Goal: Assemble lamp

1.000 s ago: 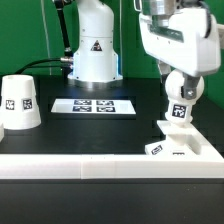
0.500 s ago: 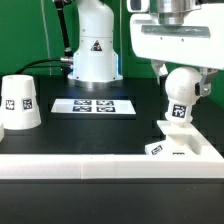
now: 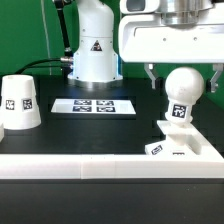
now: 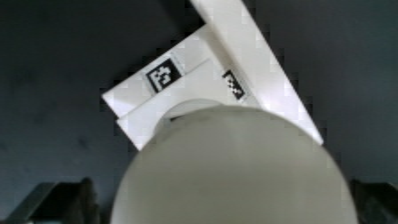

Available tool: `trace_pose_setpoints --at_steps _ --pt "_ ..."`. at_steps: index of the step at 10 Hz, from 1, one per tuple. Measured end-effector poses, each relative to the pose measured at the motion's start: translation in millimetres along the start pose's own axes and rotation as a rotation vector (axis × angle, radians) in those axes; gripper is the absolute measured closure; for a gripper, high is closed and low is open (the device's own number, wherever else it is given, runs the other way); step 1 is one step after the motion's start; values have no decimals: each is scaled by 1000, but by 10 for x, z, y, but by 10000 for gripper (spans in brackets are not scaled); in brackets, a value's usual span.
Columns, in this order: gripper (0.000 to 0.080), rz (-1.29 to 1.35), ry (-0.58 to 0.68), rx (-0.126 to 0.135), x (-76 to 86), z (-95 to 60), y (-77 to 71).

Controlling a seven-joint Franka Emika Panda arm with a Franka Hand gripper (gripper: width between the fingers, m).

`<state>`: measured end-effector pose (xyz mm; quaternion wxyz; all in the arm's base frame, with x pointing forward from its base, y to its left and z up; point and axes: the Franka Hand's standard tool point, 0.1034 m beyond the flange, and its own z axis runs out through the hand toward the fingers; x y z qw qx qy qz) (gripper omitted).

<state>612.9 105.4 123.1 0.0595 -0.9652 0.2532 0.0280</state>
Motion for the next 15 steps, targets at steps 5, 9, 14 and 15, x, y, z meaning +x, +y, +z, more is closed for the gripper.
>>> trace_pose_setpoints --at_steps 5,9,14,15 --pt "101 -496 10 -33 -3 5 3" --pt "101 -886 16 -55 29 -7 9" --pt "101 -1447 -4 -110 31 37 5" --pt "101 -1528 -23 -121 5 60 9"
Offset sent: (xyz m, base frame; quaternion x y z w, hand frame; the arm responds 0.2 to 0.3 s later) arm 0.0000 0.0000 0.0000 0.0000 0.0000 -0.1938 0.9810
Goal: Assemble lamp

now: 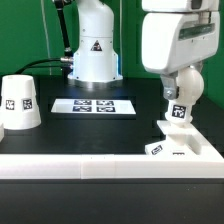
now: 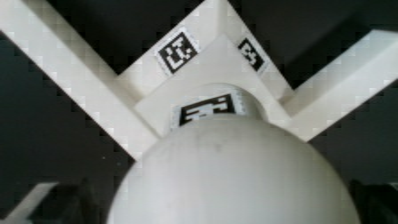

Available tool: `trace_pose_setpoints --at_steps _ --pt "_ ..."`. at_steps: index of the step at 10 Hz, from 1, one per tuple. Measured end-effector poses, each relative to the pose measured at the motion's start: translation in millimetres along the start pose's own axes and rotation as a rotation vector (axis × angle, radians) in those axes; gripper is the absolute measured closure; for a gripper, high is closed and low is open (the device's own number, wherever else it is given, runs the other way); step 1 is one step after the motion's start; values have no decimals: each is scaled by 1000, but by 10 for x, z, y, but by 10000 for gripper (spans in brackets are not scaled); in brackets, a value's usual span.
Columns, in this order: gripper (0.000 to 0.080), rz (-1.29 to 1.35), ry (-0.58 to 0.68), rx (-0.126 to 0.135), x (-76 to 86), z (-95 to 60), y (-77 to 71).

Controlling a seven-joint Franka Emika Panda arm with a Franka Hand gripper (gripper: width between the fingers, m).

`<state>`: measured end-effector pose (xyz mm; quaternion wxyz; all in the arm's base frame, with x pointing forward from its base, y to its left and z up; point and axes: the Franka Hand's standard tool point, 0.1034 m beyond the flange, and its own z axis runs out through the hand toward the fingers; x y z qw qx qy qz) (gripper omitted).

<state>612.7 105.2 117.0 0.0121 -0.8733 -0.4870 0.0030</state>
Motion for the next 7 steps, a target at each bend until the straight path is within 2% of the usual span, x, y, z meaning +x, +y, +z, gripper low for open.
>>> trace_pose_setpoints --at_steps 6,7 --pt "101 -236 -23 -9 21 7 -13" --pt "198 -235 -23 -8 16 10 -10"
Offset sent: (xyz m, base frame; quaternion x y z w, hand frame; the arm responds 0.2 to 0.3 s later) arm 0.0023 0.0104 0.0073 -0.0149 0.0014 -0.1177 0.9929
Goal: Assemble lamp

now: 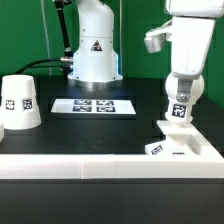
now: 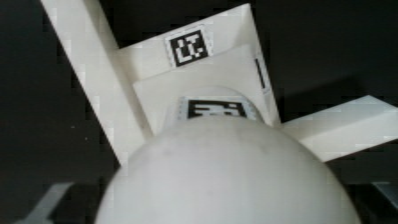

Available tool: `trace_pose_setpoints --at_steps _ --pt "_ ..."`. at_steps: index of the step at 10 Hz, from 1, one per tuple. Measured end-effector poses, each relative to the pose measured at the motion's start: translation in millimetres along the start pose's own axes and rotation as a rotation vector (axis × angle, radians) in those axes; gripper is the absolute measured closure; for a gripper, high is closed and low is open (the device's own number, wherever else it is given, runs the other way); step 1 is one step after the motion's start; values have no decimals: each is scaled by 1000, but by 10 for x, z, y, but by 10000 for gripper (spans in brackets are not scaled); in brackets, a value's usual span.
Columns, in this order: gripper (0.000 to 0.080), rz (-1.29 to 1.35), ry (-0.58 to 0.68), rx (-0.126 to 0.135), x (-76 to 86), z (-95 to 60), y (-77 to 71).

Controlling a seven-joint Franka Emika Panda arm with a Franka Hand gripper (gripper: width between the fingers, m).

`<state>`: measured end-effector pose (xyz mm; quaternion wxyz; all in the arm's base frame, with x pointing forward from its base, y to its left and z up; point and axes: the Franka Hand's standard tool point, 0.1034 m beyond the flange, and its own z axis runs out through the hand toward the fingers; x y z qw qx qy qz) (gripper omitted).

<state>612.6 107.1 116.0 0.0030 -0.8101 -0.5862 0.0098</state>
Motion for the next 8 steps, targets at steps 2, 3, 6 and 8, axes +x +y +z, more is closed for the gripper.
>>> trace_pose_setpoints --at_steps 2,3,6,8 --pt "222 7 0 0 -3 0 1" --pt "222 29 0 0 -5 1 2" --pt "222 242 0 1 -64 4 25" --pt "222 437 -2 3 -82 6 31"
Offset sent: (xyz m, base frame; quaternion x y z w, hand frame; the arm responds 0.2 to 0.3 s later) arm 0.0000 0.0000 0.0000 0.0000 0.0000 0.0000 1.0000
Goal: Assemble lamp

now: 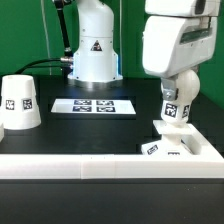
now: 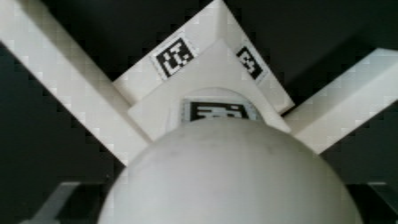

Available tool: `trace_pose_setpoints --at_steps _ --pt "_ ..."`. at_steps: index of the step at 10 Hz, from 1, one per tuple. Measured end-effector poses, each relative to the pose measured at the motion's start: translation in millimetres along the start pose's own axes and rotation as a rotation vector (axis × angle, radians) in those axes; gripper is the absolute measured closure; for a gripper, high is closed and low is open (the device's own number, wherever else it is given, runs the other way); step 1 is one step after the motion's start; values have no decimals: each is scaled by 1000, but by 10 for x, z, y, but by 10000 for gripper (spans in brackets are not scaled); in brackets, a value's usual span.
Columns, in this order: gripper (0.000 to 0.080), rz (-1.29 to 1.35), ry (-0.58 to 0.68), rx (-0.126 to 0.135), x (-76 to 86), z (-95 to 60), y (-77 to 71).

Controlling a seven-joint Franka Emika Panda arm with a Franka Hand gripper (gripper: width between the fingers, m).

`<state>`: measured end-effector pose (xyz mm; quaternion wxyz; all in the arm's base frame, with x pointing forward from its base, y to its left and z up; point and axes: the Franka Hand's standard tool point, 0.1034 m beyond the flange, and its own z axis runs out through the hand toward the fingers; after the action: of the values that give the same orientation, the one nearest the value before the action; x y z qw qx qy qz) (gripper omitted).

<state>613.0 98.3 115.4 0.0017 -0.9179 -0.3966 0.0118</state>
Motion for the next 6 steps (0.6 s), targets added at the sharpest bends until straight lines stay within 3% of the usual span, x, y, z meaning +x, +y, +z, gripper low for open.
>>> trace_pose_setpoints --at_steps 6 --pt "220 438 11 21 -10 3 16"
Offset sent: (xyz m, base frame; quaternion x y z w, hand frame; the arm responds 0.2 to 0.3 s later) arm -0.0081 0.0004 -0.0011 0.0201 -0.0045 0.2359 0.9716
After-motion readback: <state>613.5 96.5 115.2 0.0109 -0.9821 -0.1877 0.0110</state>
